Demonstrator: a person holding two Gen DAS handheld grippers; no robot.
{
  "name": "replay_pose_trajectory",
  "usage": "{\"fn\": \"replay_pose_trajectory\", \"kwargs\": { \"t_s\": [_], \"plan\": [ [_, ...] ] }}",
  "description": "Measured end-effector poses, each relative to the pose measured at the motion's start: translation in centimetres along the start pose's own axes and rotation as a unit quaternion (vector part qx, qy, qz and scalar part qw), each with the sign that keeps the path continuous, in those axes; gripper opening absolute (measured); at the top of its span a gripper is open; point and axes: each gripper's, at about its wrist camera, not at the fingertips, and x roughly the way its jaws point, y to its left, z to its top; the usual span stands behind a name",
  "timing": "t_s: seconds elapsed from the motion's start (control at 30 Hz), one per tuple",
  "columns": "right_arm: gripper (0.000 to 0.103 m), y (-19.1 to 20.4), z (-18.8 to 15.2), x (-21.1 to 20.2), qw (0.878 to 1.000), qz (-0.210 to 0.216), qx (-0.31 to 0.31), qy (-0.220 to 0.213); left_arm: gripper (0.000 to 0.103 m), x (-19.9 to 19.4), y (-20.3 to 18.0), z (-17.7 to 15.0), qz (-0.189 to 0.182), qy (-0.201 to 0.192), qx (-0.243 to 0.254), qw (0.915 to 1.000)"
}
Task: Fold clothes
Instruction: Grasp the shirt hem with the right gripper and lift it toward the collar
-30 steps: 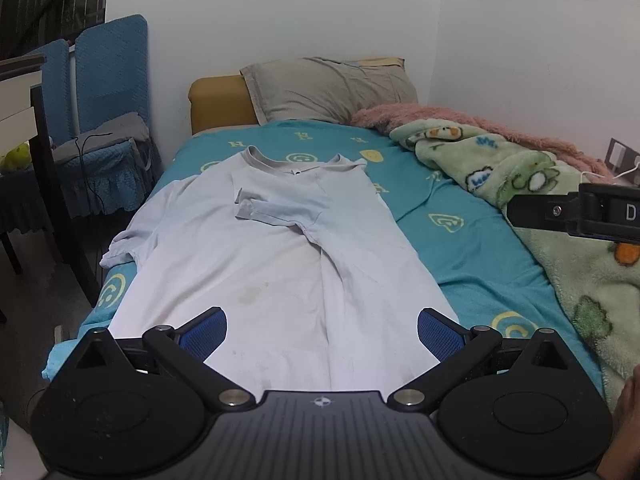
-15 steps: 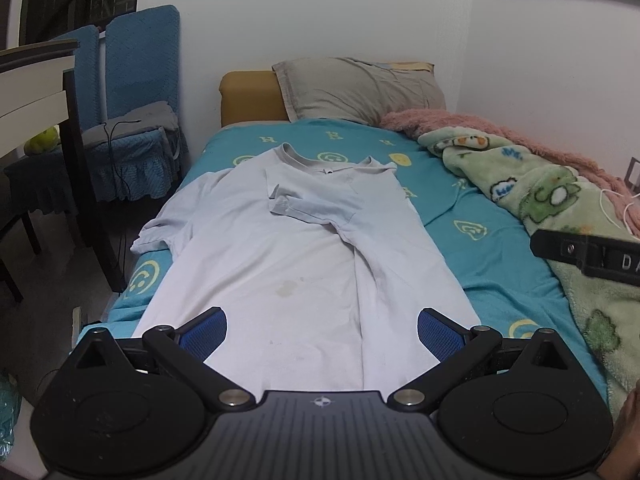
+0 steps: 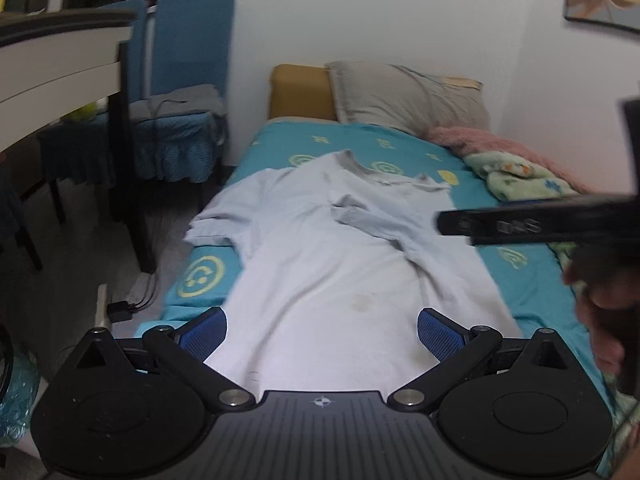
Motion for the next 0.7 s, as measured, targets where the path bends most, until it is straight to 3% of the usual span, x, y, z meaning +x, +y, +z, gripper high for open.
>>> {"fn": "replay_pose_trajectory", "kwargs": {
  "t_s": [0.17,0.33,0.43,0.6,0.67,0.7],
  "plan": [
    [0.080,7.1,4.9,10.6,0.995,0.057,-0.078,0.038,0.103,1.9,5.3,0.0,0.044,0.013,-0.057,0.9973],
    [0.079,14.7,7.0,19.6,0.980,0.117,-0.156,0.047,0.102,4.7,9.0,-0.5,0.064,0.037,-0.099,0.9923],
    [0.069,17.9,7.1,24.2,0.972,0.127,-0.187,0.064,0.102,6.2,10.5,-0.9,0.074,0.053,-0.120,0.9886],
    [0.065,20.4,5.9,29.5,0.963,0.122,-0.219,0.097,0.102,7.6,12.4,-1.4,0.079,0.070,-0.156,0.9820],
    [0.048,20.7,5.4,30.4,0.961,0.111,-0.232,0.102,0.102,7.5,12.2,-1.5,0.079,0.069,-0.159,0.9817],
    [0.028,20.7,5.2,30.4,0.961,0.102,-0.237,0.096,0.102,7.5,12.2,-1.5,0.079,0.069,-0.160,0.9815]
  ]
}}
